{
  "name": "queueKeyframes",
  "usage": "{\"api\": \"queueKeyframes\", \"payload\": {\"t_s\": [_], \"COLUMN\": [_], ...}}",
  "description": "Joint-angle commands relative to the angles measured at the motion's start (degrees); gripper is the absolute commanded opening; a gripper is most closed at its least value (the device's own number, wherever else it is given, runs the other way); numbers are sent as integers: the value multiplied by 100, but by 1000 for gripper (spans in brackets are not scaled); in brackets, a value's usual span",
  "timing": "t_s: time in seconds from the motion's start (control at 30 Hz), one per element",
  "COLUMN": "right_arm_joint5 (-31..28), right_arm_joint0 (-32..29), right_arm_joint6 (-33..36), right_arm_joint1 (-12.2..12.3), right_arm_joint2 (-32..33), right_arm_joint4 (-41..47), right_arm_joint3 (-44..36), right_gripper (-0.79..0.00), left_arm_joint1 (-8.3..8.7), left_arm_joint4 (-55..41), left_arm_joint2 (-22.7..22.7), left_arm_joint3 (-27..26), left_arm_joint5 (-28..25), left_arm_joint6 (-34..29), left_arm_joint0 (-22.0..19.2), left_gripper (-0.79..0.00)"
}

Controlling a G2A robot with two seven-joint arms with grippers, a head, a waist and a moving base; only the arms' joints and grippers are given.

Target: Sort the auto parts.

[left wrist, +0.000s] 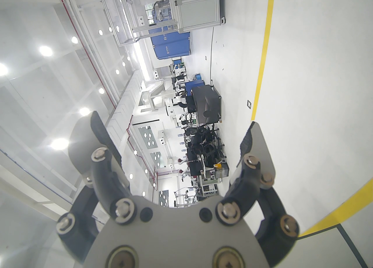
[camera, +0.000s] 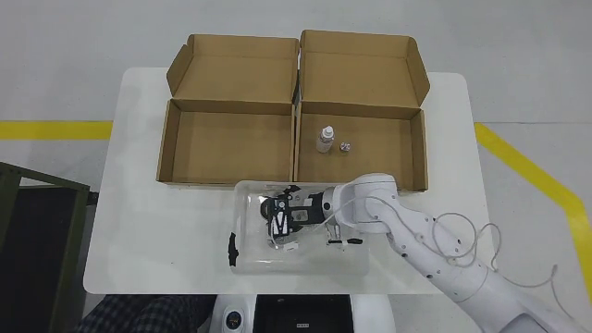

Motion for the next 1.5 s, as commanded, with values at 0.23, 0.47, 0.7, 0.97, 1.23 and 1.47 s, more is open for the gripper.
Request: {"api": "queueKeyframes", "payload": {"t_s": [0.23, 0.47, 0.7, 0.97, 1.23, 1.47], "right_arm_joint5": [-121, -223, -285, -336, -385, -390], "right_arm_joint0": [-198, -464, -790, -1226, -1551, -1670], "right_arm_joint6": [104, 160, 175, 184, 163, 129], "right_arm_joint1": [126, 256, 392, 545, 648, 688], "right_arm_joint2": [496, 1003, 1577, 2286, 2762, 2868], "right_arm_joint4": [166, 378, 543, 676, 736, 731], "right_arm_joint3": [-519, -1102, -1527, -1922, -2201, -2274], "right_gripper": [-785, -785, -785, -785, -785, -785], "left_arm_joint1": [0, 0, 0, 0, 0, 0], "left_arm_joint4": [0, 0, 0, 0, 0, 0], "left_arm_joint2": [0, 0, 0, 0, 0, 0], "left_arm_joint3": [0, 0, 0, 0, 0, 0], "left_arm_joint5": [0, 0, 0, 0, 0, 0], "left_arm_joint6": [0, 0, 0, 0, 0, 0], "left_arm_joint0": [0, 0, 0, 0, 0, 0], "left_gripper": [0, 0, 0, 0, 0, 0]}}
